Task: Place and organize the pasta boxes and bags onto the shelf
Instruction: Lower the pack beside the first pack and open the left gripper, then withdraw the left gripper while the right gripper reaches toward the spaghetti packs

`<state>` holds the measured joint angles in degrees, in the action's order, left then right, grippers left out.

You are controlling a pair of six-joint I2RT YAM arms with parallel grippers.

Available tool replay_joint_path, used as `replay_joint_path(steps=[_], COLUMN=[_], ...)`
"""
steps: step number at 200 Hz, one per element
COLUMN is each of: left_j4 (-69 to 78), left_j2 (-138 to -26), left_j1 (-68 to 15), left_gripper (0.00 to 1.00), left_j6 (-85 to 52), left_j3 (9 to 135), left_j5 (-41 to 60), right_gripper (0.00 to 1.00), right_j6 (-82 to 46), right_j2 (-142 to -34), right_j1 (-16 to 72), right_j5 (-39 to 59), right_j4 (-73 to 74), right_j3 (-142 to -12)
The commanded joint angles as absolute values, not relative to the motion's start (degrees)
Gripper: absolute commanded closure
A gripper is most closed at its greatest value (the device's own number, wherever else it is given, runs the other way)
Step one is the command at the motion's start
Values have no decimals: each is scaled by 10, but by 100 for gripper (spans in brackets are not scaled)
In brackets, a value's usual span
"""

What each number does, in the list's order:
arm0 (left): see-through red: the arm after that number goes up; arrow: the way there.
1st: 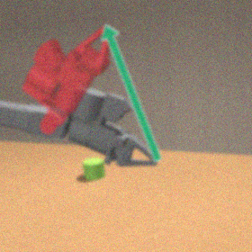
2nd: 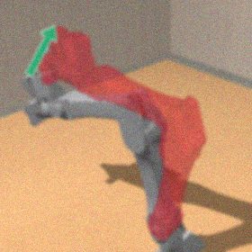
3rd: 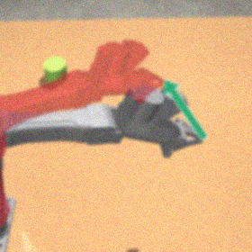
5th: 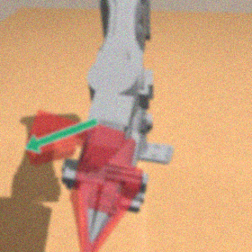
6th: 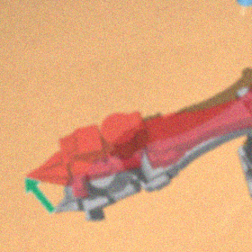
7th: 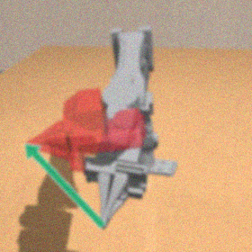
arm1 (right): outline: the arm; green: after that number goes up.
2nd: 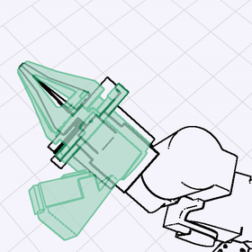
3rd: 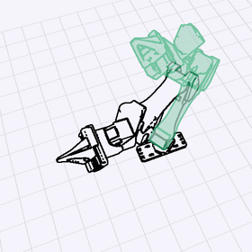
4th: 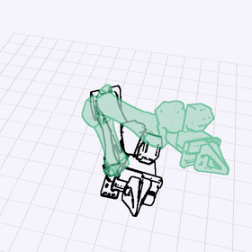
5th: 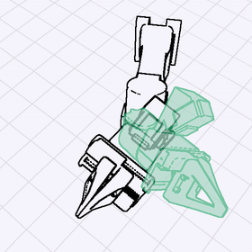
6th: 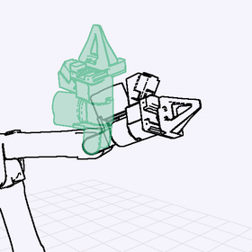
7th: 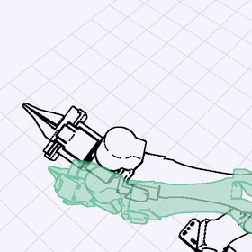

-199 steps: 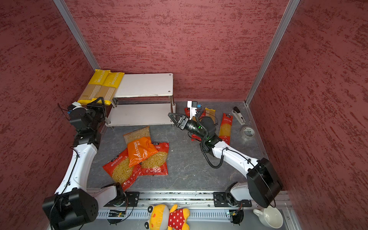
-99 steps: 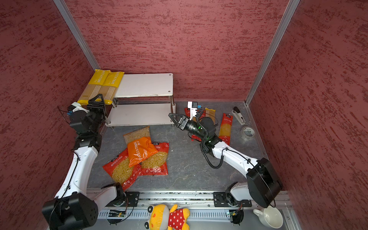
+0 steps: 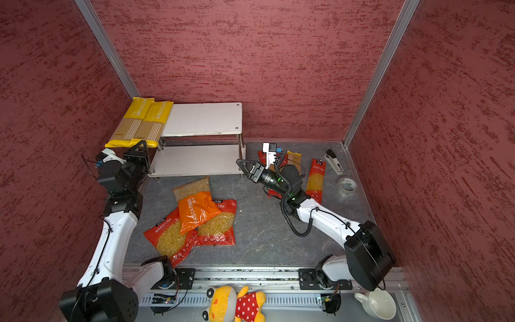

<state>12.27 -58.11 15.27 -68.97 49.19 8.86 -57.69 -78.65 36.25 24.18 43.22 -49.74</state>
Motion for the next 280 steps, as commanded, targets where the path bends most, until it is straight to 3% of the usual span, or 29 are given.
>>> replay_joint_path(steps=[1, 70, 103, 114, 141, 168, 234, 280], left_j4=[160, 175, 160, 158, 147, 135, 61, 10], left_j2=[-597, -621, -609, -609, -608, -594, -483, -386], left_j1=[153, 148, 148, 148, 147, 143, 109, 3], left_gripper=[81, 92, 93, 85, 47, 31, 21, 22], left_j6=[-685, -684, -671, -666, -664, -662, -654, -616], left_j3=[511, 529, 523, 526, 528, 519, 441, 356], left_j5=[87, 52, 39, 46, 63, 74, 68, 5], right_gripper=[59, 60, 60, 60, 60, 60, 60, 61], right_j6=[-588, -580, -580, -581, -583, -582, -580, -568], right_j2=[-780, -772, -774, -777, -778, -780, -799, -819], right_j1=[360, 360, 360, 360, 360, 361, 361, 360], right_j5=[234, 231, 230, 232, 233, 234, 235, 224], right_j4=[453, 441, 441, 442, 441, 441, 444, 418], right_j3=[-496, -493, -496, -498, -502, -504, -507, -516])
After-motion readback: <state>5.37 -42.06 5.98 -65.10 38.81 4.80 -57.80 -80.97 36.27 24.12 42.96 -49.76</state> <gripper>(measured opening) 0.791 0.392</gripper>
